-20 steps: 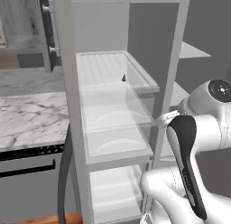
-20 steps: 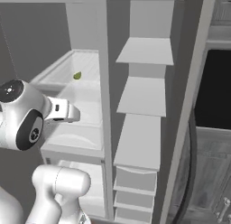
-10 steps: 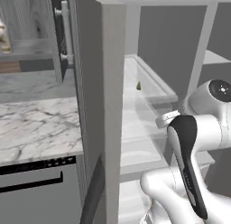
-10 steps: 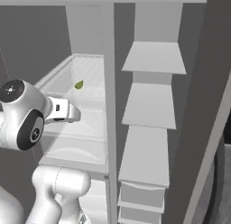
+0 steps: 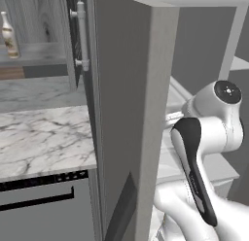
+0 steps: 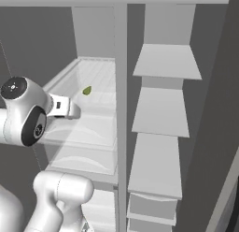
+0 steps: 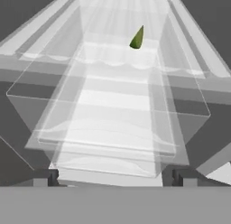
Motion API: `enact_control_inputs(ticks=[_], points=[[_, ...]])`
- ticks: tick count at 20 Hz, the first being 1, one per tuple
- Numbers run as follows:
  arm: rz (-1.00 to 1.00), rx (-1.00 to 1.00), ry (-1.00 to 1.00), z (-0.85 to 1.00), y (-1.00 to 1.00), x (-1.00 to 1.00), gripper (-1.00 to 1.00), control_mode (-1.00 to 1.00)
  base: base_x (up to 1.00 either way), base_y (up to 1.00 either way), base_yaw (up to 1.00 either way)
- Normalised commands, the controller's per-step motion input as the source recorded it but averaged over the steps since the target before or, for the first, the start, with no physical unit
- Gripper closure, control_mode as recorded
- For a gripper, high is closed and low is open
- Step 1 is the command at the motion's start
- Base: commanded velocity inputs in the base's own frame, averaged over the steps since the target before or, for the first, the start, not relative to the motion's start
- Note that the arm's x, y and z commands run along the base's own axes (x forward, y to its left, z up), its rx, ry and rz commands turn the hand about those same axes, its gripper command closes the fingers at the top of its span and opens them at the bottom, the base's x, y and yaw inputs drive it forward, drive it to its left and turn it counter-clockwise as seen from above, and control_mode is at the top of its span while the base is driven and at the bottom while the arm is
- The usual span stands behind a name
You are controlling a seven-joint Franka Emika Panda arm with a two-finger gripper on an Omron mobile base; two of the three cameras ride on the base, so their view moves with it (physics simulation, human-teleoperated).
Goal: There is a bowl on the dining counter. Grab a lemon wedge from the fridge and place it in the bowl. Then get the liquor bottle and glass cup from the cabinet and place them next to the bowl.
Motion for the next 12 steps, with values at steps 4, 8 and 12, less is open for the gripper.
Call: enact_control_inputs(ticks=[4,8,12], points=[[0.00,0.08,-0.02,0.17,0.00,0.44,-1.00,-1.00,0.00,0.00,0.00],[0.00,0.04,-0.02,0.15,0.00,0.31,-1.00,-1.00,0.00,0.00,0.00],[-0.08,0.00,-0.07,0.14,0.00,0.21,-1.00,-1.00,0.00,0.00,0.00]])
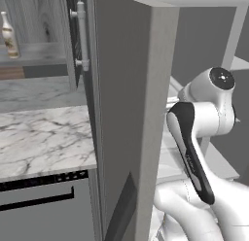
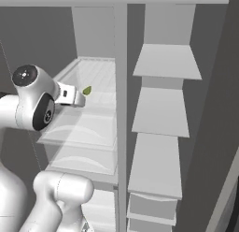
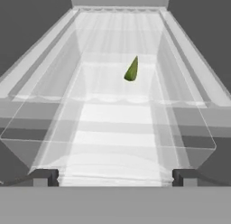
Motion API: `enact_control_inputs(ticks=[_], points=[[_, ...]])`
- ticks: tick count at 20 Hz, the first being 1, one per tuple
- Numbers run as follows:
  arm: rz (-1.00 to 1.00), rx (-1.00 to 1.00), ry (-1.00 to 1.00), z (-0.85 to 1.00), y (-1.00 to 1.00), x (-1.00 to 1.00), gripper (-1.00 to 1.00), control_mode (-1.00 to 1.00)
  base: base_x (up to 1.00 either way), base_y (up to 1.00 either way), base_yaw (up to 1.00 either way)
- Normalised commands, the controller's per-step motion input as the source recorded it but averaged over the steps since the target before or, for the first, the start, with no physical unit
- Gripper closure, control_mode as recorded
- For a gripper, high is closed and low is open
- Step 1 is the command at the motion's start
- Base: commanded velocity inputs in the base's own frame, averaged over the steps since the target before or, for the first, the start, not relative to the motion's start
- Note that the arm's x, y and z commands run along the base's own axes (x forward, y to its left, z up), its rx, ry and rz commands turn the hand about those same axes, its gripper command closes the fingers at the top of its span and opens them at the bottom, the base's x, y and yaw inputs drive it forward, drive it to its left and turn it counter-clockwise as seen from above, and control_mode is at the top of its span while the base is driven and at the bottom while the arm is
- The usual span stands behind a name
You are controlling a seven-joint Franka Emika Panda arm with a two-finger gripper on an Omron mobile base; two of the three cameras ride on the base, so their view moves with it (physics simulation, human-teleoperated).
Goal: There is a bowl on the dining counter. Grab a lemon wedge from the fridge and place it in the bowl. Then get the liquor bottle and glass cup from the cabinet and place them next to the bowl.
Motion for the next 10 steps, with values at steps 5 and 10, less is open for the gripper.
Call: enact_control_inputs(ticks=[5,10], points=[[-0.18,-0.02,-0.06,0.14,0.00,0.24,-1.00,-1.00,0.00,0.00,0.00],[-0.16,0.00,0.00,0.02,-0.01,0.33,-1.00,-1.00,0.00,0.00,0.00]])
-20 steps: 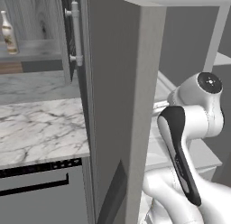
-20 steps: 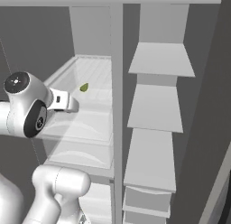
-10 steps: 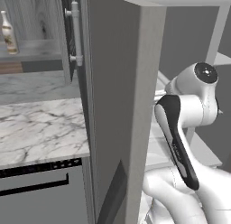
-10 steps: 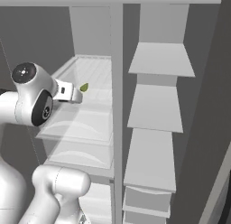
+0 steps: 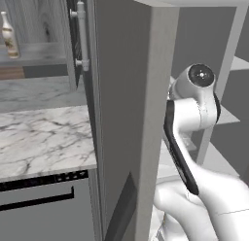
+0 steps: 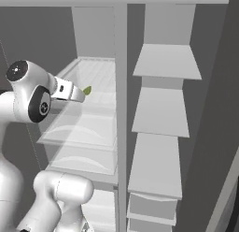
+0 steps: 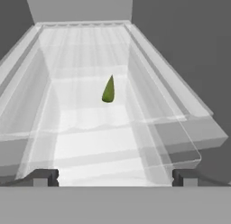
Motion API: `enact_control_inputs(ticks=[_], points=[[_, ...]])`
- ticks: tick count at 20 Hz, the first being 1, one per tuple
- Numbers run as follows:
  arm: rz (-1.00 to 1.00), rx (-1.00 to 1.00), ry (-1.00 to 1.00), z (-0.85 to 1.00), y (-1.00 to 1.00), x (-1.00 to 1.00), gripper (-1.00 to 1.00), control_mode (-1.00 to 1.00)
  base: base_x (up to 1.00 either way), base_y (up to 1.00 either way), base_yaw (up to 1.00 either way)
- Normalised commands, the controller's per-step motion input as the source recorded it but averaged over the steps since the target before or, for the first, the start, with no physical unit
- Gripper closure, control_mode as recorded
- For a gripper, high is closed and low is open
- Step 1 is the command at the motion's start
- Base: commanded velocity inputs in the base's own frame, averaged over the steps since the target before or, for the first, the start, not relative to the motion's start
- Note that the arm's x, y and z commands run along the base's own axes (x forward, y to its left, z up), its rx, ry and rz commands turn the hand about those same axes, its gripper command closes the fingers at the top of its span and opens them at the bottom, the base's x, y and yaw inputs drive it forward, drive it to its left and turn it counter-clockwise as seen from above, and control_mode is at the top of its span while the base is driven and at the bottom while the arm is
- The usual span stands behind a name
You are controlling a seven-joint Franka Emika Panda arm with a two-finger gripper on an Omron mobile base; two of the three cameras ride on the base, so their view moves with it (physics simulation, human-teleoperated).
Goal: There is a bowl on the dining counter. Grab a lemon wedge from the fridge and place it in the bowl. Then get the liquor bottle and glass cup from the cabinet and place them next to the bowl.
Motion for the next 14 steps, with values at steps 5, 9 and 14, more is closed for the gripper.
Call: enact_control_inputs(ticks=[5,9,14], points=[[-0.10,0.00,0.00,0.00,-0.01,0.36,-1.00,-1.00,0.00,0.00,0.00],[-0.04,0.00,0.00,0.00,-0.02,0.28,-1.00,-1.00,0.00,0.00,0.00],[-0.01,0.00,0.00,0.00,-0.02,0.19,-1.00,-1.00,0.00,0.00,0.00]])
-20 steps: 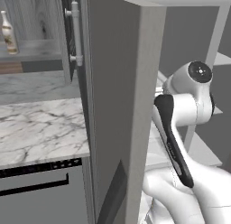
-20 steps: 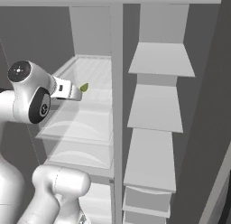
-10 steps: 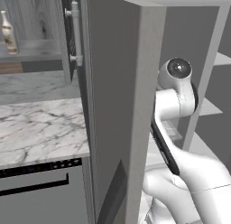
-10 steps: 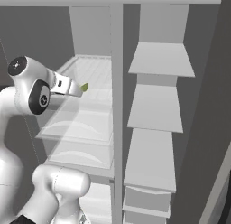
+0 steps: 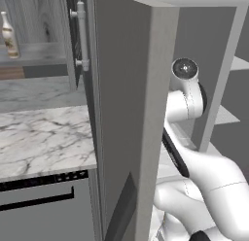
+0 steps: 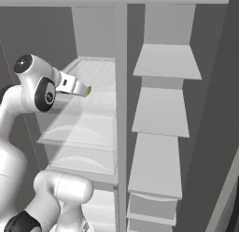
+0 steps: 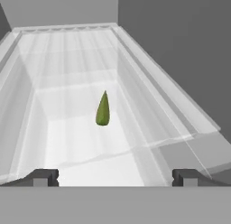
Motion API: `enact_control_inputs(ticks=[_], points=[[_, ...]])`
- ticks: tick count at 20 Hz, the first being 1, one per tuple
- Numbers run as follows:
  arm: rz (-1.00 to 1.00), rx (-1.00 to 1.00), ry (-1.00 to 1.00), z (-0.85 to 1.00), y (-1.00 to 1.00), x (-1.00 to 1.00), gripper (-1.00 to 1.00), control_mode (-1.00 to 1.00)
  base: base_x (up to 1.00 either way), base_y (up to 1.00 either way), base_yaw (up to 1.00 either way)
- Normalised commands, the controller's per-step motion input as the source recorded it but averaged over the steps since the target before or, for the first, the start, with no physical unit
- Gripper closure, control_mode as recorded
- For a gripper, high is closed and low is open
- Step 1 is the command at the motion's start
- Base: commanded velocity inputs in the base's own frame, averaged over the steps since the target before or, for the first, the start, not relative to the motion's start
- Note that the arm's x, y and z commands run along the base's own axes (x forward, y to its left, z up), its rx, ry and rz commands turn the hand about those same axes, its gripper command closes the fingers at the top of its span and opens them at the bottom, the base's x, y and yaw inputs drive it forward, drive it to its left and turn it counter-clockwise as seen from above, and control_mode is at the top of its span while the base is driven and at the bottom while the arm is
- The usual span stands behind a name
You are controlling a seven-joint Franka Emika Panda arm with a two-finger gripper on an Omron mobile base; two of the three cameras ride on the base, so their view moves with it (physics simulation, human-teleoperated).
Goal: There is a bowl on the dining counter. Grab a lemon wedge from the fridge and place it in the bowl. Then get the liquor bottle and glass cup from the cabinet and place them next to the bowl.
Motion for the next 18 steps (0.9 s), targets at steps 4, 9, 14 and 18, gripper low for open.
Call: enact_control_inputs(ticks=[4,9,14,18], points=[[0.00,0.00,0.00,0.00,-0.02,0.20,-1.00,-1.00,0.00,0.00,0.00],[0.00,0.00,0.00,-0.02,0.00,0.23,-1.00,-1.00,0.00,0.00,0.00],[0.00,0.00,0.03,-0.05,0.00,0.39,-1.00,-1.00,0.00,0.00,0.00],[0.00,0.00,0.01,-0.11,0.00,0.22,-1.00,-1.00,0.00,0.00,0.00]])
